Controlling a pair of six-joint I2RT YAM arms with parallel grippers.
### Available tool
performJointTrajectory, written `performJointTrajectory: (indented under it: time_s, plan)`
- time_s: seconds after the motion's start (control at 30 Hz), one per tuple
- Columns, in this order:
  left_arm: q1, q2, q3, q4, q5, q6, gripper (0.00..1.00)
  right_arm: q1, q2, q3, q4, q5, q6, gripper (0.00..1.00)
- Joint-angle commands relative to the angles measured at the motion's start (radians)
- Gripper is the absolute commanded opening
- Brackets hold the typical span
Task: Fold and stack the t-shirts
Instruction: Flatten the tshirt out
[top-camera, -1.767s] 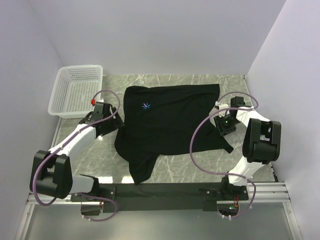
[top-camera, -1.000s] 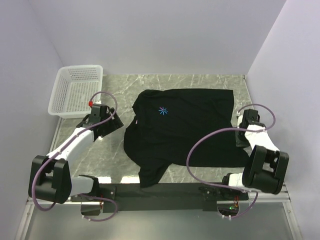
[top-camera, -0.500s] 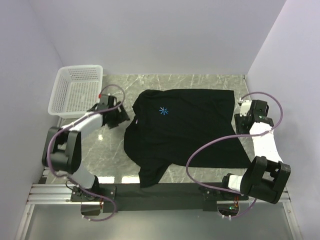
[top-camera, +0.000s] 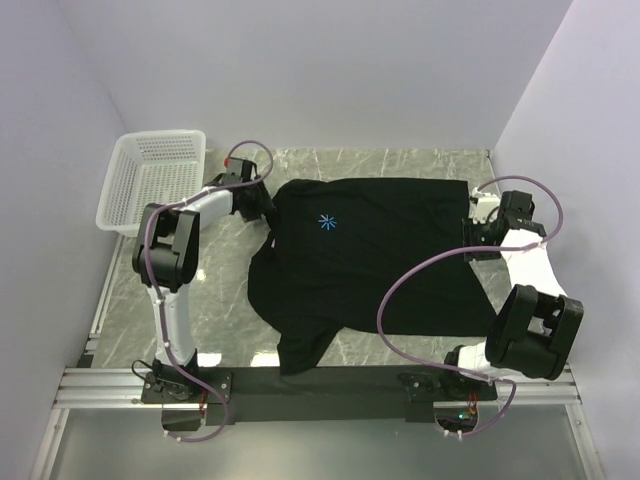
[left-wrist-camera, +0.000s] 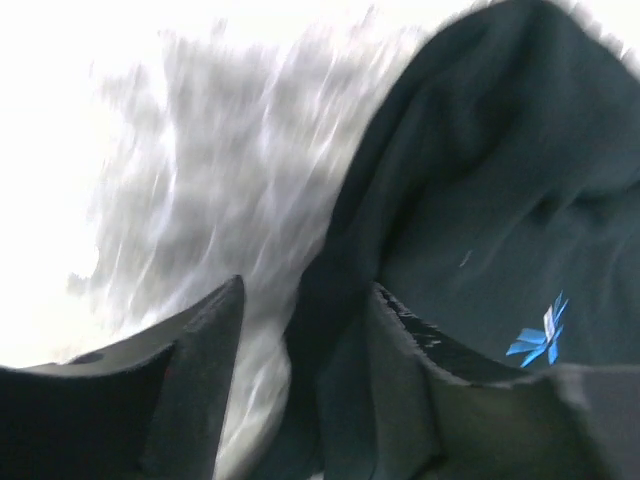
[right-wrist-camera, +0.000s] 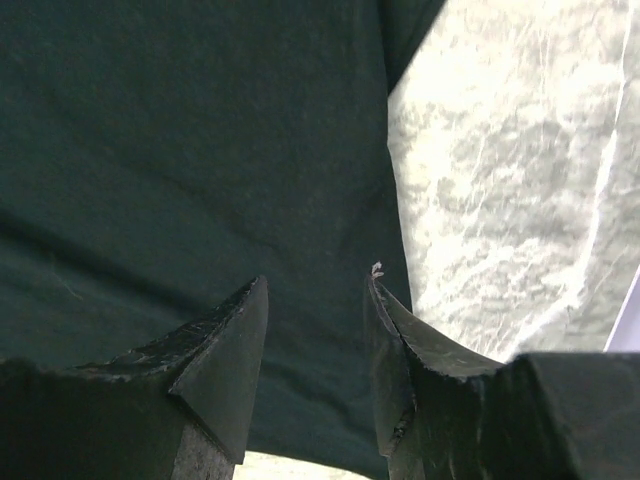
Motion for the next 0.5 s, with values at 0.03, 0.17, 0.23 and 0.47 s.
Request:
performJointTrajectory:
  time_s: [0.03, 0.17, 0.23, 0.47]
  plan:
    - [-0.003, 0.066, 0.106, -0.024, -0.003, 0.035, 0.45, 0.003, 0.013, 0.064, 0.028, -0.040, 0.023, 0.50]
    - [-0.001, 0.079, 0.136, -0.059, -0.027, 0.054, 0.11, 0.003, 0.023, 0.072, 0.036, -0.046, 0.023, 0.50]
    - [0.005, 0.042, 0.117, -0.079, -0.062, 0.069, 0.01, 0.003, 0.025, 0.078, 0.036, -0.046, 0.027, 0.50]
    - [0.032, -0.125, 0.021, -0.192, -0.253, 0.121, 0.01, 0.003, 0.042, 0.095, 0.054, -0.057, 0.043, 0.50]
